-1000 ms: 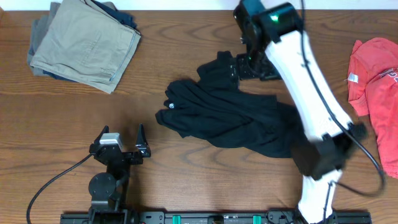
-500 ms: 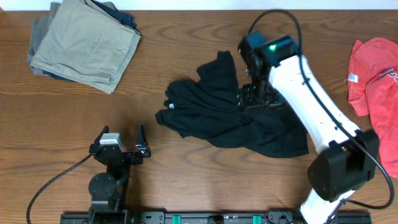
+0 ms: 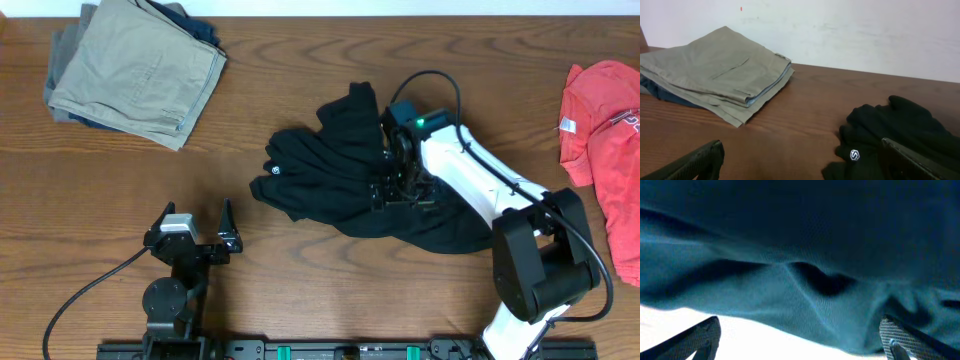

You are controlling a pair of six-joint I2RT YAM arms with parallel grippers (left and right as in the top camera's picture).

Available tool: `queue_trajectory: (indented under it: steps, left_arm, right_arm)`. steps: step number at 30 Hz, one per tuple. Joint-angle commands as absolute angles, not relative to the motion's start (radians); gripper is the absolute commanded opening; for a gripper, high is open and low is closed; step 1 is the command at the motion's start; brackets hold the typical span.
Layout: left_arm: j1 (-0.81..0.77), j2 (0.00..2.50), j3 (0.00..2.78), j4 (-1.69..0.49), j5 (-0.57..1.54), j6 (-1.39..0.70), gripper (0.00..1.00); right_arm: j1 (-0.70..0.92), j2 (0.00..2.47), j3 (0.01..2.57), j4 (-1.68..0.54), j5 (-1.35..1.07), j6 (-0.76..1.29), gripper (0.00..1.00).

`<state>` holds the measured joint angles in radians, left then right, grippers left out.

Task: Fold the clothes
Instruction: 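Move the right gripper to the black shirt's right edge and grasp it, then grasp the black shirt's left side with the left gripper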

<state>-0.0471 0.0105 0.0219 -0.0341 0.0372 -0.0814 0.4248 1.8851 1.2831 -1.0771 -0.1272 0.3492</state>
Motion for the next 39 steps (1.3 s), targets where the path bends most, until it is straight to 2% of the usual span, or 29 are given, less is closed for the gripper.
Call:
queue_trajectory:
  steps: [1, 3, 7, 12, 14, 21, 30, 34, 39]
  left_arm:
    - [-0.049, 0.004, 0.004, -0.070, 0.010, -0.090, 0.98]
    - [-0.049, 0.004, 0.004, -0.070, 0.010, -0.090, 0.98]
    - [-0.049, 0.004, 0.004, -0.070, 0.010, -0.090, 0.98]
    - [-0.049, 0.004, 0.004, -0.070, 0.010, -0.090, 0.98]
    - [-0.049, 0.004, 0.004, -0.070, 0.010, -0.090, 0.98]
    - [-0.049, 0.004, 0.004, -0.070, 0.011, -0.090, 0.98]
    - [-0.049, 0.006, 0.004, -0.070, 0.030, -0.091, 0.98]
    - [-0.049, 0.032, 0.005, -0.060, 0.150, -0.205, 0.98]
    - [-0.052, 0.104, 0.005, -0.043, 0.424, -0.320, 0.98]
  right_arm:
    - [0.432, 1.885, 1.232, -1.047, -0.149, 0.381, 0.95]
    - [0.430, 1.885, 1.208, -1.013, -0.146, 0.381, 0.74]
    - [0.430, 1.885, 1.195, -0.960, -0.141, 0.381, 0.42]
    - [0.419, 1.885, 1.208, -0.947, -0.074, 0.397, 0.18]
    - [0.404, 1.885, 1.230, -0.966, -0.052, 0.397, 0.01]
    - [0.339, 1.840, 1.349, -1.134, -0.049, 0.396, 0.01]
    - [0.380, 1.562, 1.371, -1.313, -0.050, 0.397, 0.01]
    - [0.423, 1.464, 1.369, -1.361, -0.007, 0.412, 0.01]
    - [0.426, 1.410, 1.335, -1.380, 0.072, 0.482, 0.01]
